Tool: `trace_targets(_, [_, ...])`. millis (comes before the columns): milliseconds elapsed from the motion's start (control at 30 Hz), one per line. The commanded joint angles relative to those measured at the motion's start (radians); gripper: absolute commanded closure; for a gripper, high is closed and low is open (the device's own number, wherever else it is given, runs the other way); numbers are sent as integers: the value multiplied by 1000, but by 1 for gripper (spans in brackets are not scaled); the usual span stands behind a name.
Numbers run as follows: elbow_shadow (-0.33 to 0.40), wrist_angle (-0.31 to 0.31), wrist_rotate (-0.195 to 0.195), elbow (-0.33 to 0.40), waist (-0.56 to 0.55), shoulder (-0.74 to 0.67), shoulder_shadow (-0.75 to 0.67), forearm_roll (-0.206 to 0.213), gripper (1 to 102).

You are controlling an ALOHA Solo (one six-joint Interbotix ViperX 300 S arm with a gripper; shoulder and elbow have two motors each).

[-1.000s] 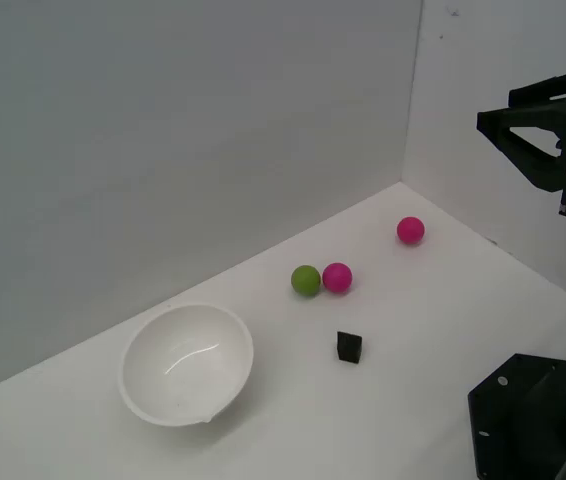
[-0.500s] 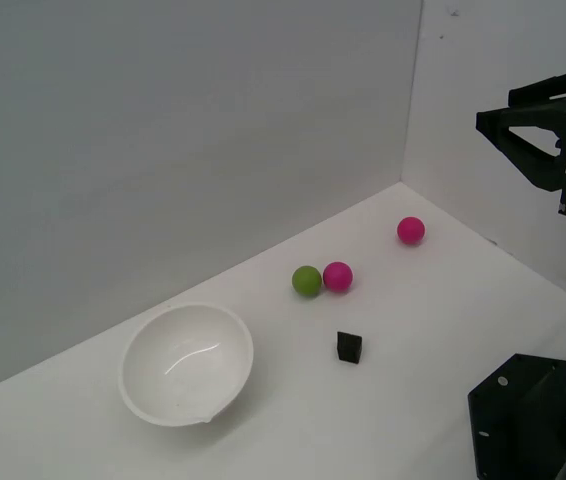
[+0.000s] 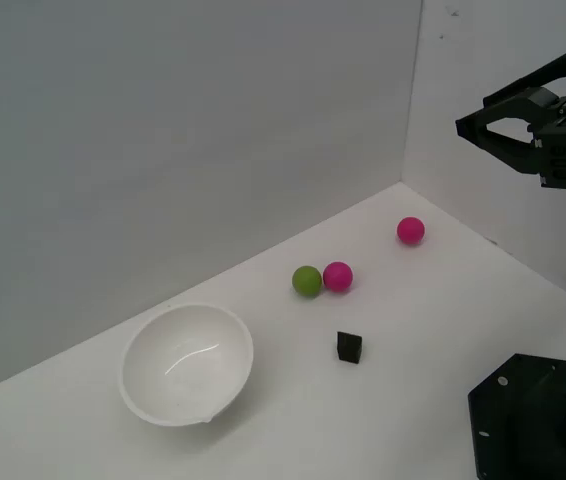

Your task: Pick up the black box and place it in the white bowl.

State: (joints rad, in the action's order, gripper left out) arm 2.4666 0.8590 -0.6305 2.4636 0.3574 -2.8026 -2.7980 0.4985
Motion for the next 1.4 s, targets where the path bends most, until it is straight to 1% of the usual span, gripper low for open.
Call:
trace_targets(0, [-37, 17, -12, -31, -15, 35, 31, -12, 53])
trace_targets(67, [-49, 28, -11, -41, -35, 57, 52, -44, 53])
trace_targets(133, [-61, 38, -11, -54, -52, 81, 77, -67, 53])
trace_targets(300, [-78, 63, -11, -72, -109, 124, 121, -106, 53])
trace_targets(500, [-84, 101, -9, -77, -213, 170, 167, -199, 53])
trace_targets(600, [-84, 104, -8, -77, -268, 187, 184, -224, 53])
trace_targets(733, [-84, 107, -8, -77, -336, 207, 204, -242, 53])
trace_targets(833, [-83, 112, -8, -77, -394, 218, 216, -273, 53])
trace_targets(900, [-83, 126, -8, -77, -434, 225, 224, -302, 53])
trace_targets(1000, [-81, 150, -6, -75, -491, 239, 238, -334, 53])
trace_targets(1100, [-78, 170, -5, -74, -529, 265, 265, -348, 53])
trace_targets(1367, [-71, 172, -5, -67, -577, 322, 319, -351, 53])
